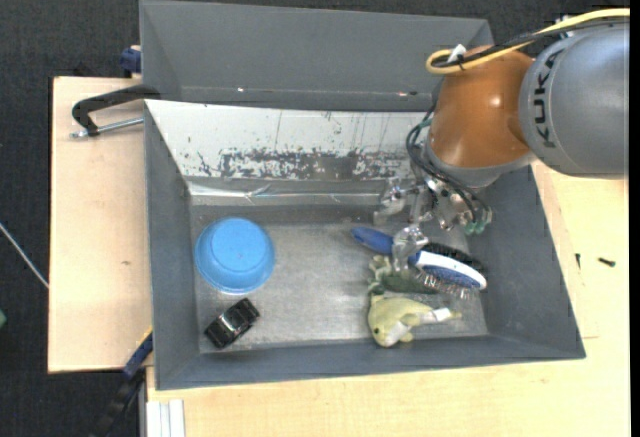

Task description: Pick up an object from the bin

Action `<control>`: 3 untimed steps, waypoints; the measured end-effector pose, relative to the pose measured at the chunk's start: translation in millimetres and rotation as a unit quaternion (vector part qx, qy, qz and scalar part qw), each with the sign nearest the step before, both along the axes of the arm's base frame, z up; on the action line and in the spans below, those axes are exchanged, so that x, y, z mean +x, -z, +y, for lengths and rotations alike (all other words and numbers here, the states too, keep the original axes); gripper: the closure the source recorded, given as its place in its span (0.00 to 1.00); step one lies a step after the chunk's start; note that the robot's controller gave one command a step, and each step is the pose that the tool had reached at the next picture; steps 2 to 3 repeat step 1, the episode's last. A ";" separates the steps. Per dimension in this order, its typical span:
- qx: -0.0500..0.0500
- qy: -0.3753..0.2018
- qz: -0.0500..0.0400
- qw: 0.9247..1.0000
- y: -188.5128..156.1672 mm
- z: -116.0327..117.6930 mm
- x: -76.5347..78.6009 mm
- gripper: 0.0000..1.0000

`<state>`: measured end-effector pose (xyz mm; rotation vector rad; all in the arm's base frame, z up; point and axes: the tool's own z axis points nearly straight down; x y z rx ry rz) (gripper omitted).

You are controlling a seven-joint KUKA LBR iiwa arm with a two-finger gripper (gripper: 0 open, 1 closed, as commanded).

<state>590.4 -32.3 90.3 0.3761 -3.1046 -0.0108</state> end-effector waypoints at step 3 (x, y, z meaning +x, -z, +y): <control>-0.002 -0.085 -0.015 0.996 -135.8 5.4 2.6 1.00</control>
Offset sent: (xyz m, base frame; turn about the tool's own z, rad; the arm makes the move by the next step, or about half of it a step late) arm -0.0001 0.0041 0.1307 -0.1704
